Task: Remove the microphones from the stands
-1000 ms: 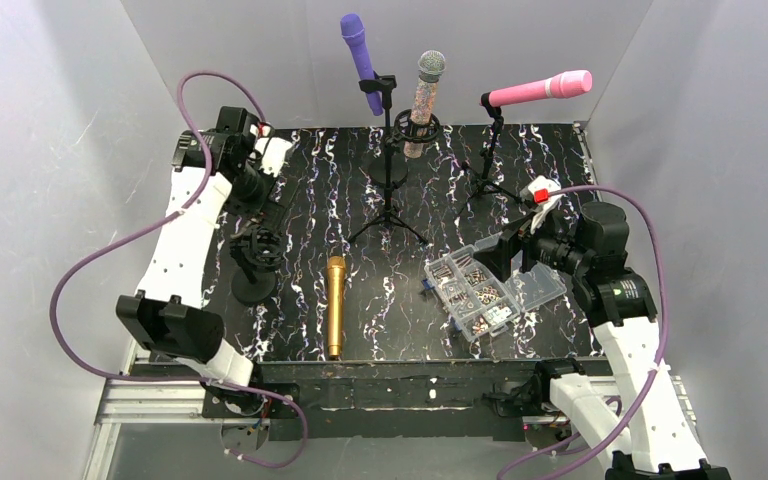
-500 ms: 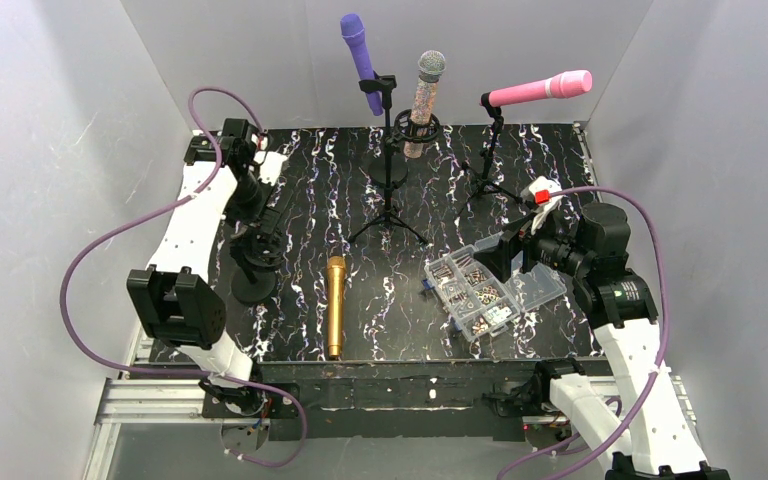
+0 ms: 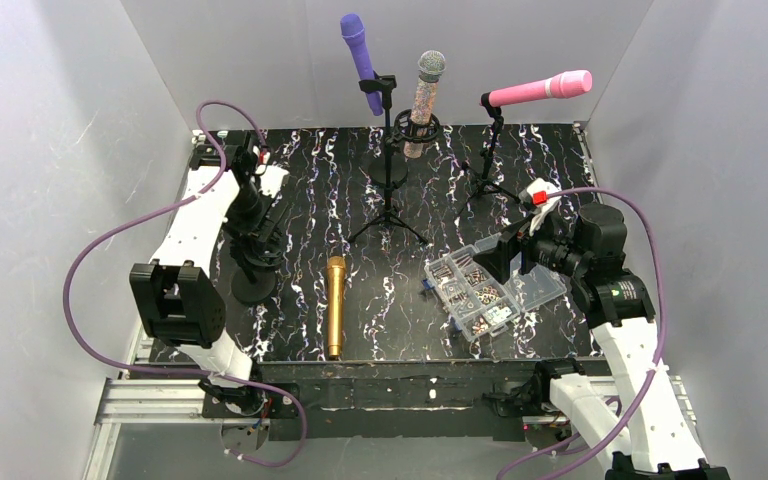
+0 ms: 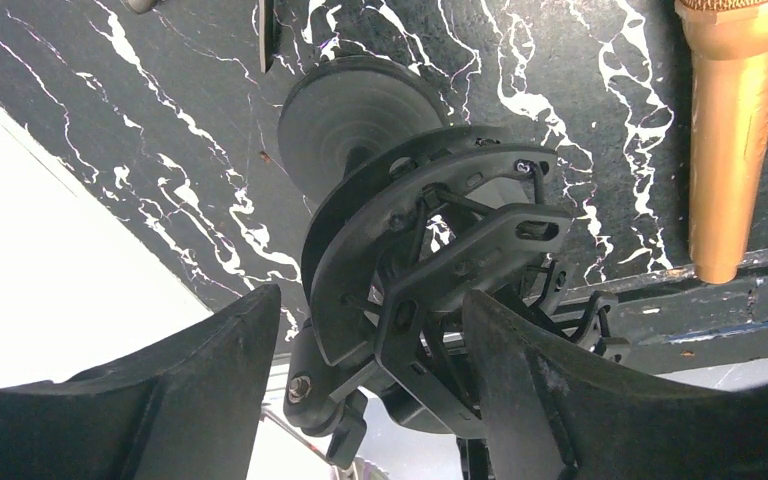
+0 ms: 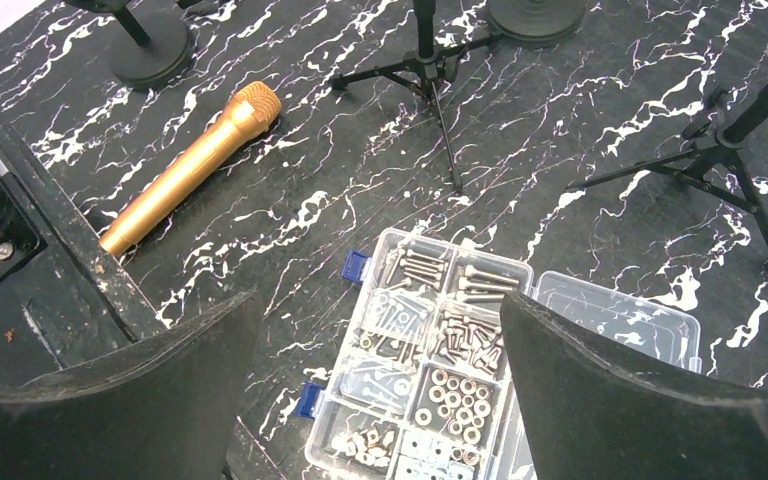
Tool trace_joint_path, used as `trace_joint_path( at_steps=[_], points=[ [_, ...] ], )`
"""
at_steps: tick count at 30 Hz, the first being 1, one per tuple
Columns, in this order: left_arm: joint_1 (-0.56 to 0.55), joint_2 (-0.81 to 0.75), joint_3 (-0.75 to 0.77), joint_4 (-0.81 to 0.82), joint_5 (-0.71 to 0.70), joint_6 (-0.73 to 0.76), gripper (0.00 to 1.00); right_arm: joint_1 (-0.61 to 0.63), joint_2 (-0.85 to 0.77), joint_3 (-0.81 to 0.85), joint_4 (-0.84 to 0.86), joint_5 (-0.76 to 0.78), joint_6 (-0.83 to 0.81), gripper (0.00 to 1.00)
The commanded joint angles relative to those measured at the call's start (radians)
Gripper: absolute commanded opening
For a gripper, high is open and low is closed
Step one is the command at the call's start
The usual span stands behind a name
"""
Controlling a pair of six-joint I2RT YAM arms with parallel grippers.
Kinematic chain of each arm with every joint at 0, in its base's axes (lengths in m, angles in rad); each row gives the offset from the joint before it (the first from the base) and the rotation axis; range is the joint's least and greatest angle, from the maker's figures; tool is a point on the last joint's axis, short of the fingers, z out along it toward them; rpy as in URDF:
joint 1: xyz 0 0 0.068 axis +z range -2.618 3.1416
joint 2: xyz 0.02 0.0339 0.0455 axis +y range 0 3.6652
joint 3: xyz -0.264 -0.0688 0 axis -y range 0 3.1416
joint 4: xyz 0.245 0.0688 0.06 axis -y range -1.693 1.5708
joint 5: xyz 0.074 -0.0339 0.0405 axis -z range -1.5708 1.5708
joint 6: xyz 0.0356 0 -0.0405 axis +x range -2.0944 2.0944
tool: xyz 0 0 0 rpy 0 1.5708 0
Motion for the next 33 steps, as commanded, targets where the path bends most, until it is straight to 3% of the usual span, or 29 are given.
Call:
trace_joint_path(
  at_steps=[1, 7, 20, 24, 33],
  points=[
    [0.009, -0.003, -0.023, -0.100, 0.003, 0.016, 0.64, -0.005, -0.012, -0.006, 0.050, -0.009, -0.001, 0.97],
    [0.010, -0.001, 0.002, -0.121, 0.020, 0.015, 0.57, -0.005, -0.014, -0.009, 0.048, -0.008, -0.002, 0.97],
    [0.009, 0.004, 0.078, -0.186, 0.033, 0.024, 0.19, -0.005, -0.011, -0.006, 0.050, -0.010, -0.002, 0.97],
    [0.010, 0.008, 0.141, -0.218, 0.039, 0.023, 0.01, -0.005, -0.010, -0.006, 0.049, -0.010, -0.001, 0.97],
    [0.010, 0.057, 0.369, -0.290, 0.035, 0.035, 0.00, -0.005, 0.002, 0.001, 0.051, -0.013, -0.002, 0.97]
  ],
)
